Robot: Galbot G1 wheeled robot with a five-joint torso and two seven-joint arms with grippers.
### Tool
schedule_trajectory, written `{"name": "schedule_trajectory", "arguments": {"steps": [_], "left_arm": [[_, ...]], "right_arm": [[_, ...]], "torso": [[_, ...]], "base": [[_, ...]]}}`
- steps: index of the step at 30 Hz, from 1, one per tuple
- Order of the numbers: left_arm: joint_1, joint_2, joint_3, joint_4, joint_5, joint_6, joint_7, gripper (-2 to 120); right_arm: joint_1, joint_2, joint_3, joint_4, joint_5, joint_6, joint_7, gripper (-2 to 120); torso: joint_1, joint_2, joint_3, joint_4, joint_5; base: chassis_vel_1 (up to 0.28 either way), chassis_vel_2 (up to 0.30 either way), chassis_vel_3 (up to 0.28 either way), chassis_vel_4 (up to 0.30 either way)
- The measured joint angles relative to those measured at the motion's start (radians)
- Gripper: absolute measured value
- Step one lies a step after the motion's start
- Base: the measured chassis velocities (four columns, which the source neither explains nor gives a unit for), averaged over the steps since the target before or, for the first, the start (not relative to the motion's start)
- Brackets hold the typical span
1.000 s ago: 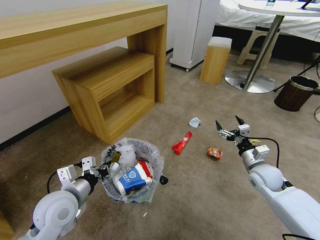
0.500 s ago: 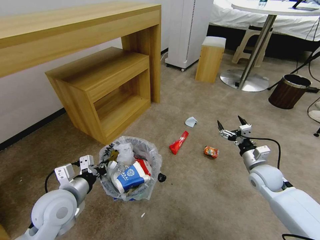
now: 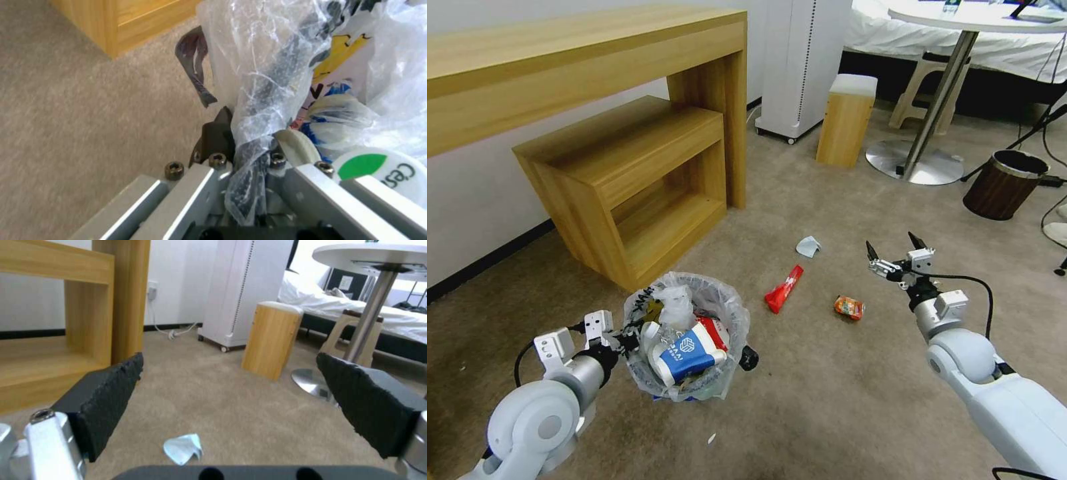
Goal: Pick up the trash bin and place the garbage on the floor into it.
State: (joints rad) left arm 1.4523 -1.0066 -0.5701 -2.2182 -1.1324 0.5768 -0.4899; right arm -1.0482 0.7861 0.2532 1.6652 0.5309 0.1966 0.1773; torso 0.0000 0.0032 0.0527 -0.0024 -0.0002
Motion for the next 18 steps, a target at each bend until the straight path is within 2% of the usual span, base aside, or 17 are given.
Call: {"name": "schedule_trajectory", "arguments": {"steps": [10, 18], "left_arm": [[0.001, 0.000, -0.005, 0.002, 0.010, -0.010, 0.001, 0], [0.000, 0.001, -0.006, 0.004, 0.010, -0.006, 0.001, 0]], "right_arm": [[0.000, 0.001, -0.005, 0.002, 0.000, 0.005, -0.004, 98], [0.000, 0.001, -0.006, 0.000, -0.001, 0.013, -0.010, 96]], "torso": [[0.000, 0.000, 0.000, 0.0001, 0.0002], [0.000, 0.000, 0.000, 0.0000, 0.0001]], "base": [[-0.199, 0.215, 0.203, -0.206], [-0.158, 0.146, 0.156, -0.146]]}}
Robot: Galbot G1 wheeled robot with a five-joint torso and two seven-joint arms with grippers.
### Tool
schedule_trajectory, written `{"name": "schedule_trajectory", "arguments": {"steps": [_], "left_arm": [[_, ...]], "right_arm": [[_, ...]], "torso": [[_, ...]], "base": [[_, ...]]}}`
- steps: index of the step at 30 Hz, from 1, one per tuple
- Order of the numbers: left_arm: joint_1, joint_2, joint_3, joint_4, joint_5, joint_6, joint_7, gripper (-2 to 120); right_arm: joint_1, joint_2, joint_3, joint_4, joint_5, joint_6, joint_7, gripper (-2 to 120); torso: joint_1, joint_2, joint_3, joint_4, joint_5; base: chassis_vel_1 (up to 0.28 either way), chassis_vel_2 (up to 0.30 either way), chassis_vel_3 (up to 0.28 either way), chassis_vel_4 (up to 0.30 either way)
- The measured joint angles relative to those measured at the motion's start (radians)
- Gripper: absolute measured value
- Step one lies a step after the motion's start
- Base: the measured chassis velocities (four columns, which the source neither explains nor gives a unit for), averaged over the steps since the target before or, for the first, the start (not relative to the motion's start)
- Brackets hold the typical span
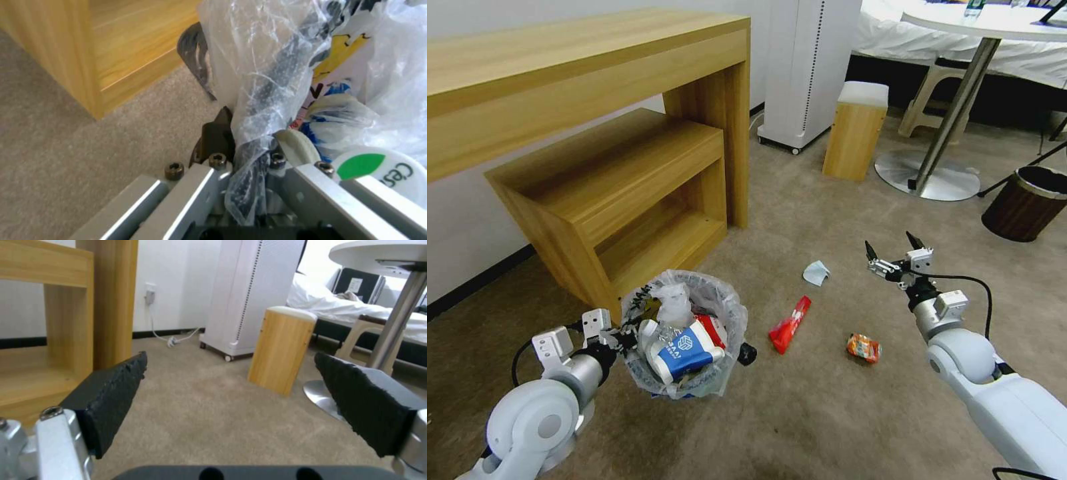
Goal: Pick up the trash bin and place the garbage on the floor into it.
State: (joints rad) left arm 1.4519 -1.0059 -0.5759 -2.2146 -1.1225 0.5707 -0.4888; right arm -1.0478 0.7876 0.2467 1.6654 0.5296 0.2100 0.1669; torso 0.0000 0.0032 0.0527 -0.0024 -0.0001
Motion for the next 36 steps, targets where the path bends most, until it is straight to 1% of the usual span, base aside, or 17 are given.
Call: {"name": "schedule_trajectory", "arguments": {"steps": [8, 14, 17, 27, 33, 36], "left_arm": [[0.003, -0.003, 0.012, 0.003, 0.001, 0.004, 0.001, 0], [0.000, 0.000, 0.013, -0.009, -0.034, 0.016, -0.017, 0], [-0.004, 0.011, 0.008, -0.033, -0.093, 0.042, -0.039, 0], [-0.002, 0.050, 0.008, -0.051, -0.133, 0.068, -0.054, 0], [-0.003, 0.074, 0.011, -0.049, -0.157, 0.074, -0.058, 0], [-0.016, 0.091, 0.012, -0.035, -0.171, 0.075, -0.060, 0]], "right_arm": [[-0.001, 0.004, -0.006, -0.004, 0.006, 0.025, -0.012, 99], [-0.003, -0.001, -0.006, -0.002, 0.008, 0.027, -0.016, 99], [-0.004, -0.011, -0.003, 0.006, 0.013, 0.024, -0.019, 99], [-0.031, -0.021, 0.016, 0.017, 0.014, 0.023, -0.038, 99], [-0.035, -0.017, 0.016, 0.024, 0.013, 0.023, -0.040, 99], [-0.038, -0.017, 0.016, 0.025, 0.010, 0.023, -0.043, 99]], "torso": [[0.000, 0.000, 0.000, 0.0001, -0.0001], [0.000, 0.000, 0.000, 0.0000, 0.0000], [0.000, 0.000, 0.000, 0.0000, 0.0000], [0.000, 0.000, 0.000, 0.0000, 0.0001], [0.000, 0.000, 0.000, 0.0001, 0.0000], [0.000, 0.000, 0.000, 0.0000, 0.0000]], "base": [[-0.087, 0.082, 0.081, -0.081], [0.000, 0.000, 0.000, 0.000], [0.000, 0.000, 0.000, 0.000], [0.000, 0.000, 0.000, 0.000], [0.000, 0.000, 0.000, 0.000], [0.000, 0.000, 0.000, 0.000]]}}
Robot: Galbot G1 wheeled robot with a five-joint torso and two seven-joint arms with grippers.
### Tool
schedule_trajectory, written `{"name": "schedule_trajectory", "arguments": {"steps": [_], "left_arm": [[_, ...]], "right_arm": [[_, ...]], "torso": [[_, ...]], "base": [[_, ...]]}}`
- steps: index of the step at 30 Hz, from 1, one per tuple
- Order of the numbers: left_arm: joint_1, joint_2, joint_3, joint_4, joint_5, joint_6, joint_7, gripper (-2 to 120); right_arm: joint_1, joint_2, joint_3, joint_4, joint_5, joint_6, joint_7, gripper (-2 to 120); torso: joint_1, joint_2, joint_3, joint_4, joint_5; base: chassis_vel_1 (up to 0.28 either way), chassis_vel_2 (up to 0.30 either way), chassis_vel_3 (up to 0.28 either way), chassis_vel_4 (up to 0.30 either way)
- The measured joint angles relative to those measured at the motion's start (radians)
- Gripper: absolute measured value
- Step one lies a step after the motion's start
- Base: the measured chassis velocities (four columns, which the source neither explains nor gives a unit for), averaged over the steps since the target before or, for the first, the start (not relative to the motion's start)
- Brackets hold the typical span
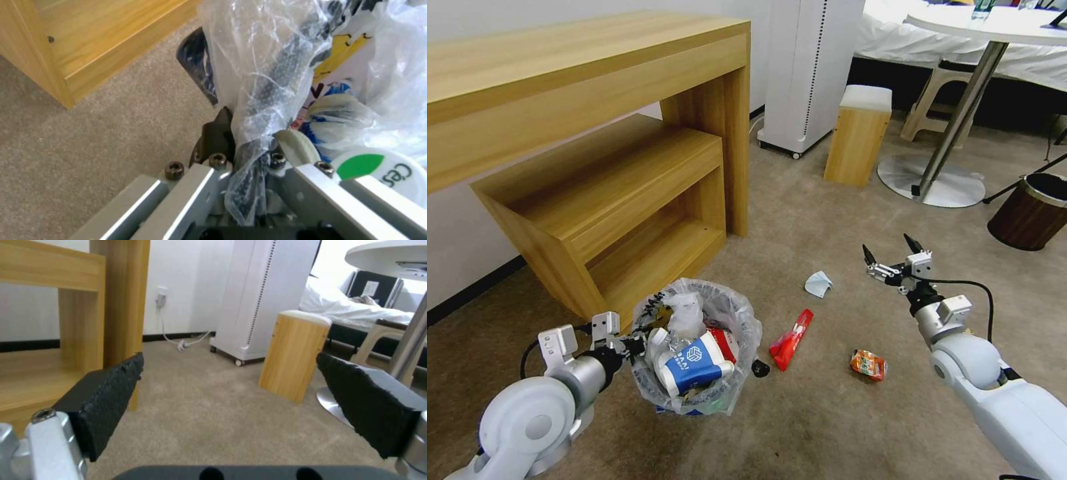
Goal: Pick up the trash bin and place the garbage on the floor into it.
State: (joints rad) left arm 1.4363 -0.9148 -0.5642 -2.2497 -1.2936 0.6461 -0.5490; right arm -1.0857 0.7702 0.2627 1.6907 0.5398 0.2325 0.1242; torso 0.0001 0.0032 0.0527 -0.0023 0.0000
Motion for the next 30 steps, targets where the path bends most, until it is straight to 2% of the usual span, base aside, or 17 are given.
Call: {"name": "schedule_trajectory", "arguments": {"steps": [9, 30], "left_arm": [[-0.024, 0.028, 0.011, 0.042, -0.014, 0.002, 0.005, 0], [-0.018, 0.021, 0.008, 0.045, -0.003, -0.003, 0.020, 0]], "right_arm": [[0.002, 0.010, -0.010, 0.001, -0.011, -0.009, -0.006, 99], [0.010, 0.020, -0.020, -0.012, -0.022, -0.013, -0.003, 97]], "torso": [[0.000, 0.000, 0.000, 0.0000, -0.0001], [0.000, 0.000, 0.000, 0.0000, 0.0000]], "base": [[0.000, 0.000, 0.000, 0.000], [0.000, 0.000, 0.000, 0.000]]}}
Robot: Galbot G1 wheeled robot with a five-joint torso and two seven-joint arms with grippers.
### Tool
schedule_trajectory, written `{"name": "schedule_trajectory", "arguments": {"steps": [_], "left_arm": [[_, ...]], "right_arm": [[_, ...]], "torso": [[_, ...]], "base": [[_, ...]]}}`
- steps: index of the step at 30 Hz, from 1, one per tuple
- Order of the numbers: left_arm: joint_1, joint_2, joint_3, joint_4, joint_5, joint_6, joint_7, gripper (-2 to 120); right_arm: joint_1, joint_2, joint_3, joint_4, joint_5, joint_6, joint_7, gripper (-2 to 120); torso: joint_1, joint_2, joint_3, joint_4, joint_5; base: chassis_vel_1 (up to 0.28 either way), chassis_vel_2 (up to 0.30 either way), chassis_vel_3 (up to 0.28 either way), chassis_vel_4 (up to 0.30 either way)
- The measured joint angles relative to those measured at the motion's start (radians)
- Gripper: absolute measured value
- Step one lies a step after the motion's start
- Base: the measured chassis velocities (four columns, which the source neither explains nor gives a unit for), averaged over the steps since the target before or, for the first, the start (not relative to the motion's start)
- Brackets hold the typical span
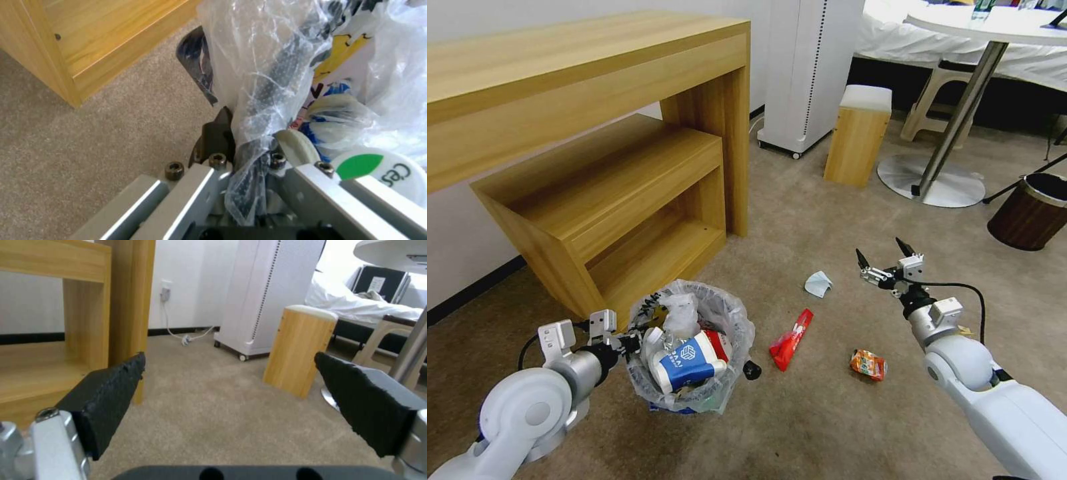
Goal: Pick up the trash bin and place the garbage on the floor into it.
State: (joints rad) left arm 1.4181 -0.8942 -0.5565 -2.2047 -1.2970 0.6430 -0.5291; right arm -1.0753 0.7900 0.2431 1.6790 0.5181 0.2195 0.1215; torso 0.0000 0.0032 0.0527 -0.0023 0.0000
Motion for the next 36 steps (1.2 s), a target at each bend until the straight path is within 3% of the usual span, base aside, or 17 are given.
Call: {"name": "schedule_trajectory", "arguments": {"steps": [23, 36], "left_arm": [[0.005, -0.019, -0.003, 0.003, 0.023, -0.012, 0.005, 0], [0.014, -0.042, 0.004, 0.009, 0.047, -0.013, 0.008, 0]], "right_arm": [[0.008, 0.004, -0.008, -0.018, -0.004, 0.024, -0.001, 96], [-0.032, -0.046, 0.014, -0.025, 0.010, 0.030, -0.095, 100]], "torso": [[0.000, 0.000, 0.000, 0.0000, 0.0001], [0.000, 0.000, 0.000, -0.0001, 0.0001]], "base": [[-0.043, 0.042, 0.044, -0.042], [-0.020, 0.020, 0.018, -0.018]]}}
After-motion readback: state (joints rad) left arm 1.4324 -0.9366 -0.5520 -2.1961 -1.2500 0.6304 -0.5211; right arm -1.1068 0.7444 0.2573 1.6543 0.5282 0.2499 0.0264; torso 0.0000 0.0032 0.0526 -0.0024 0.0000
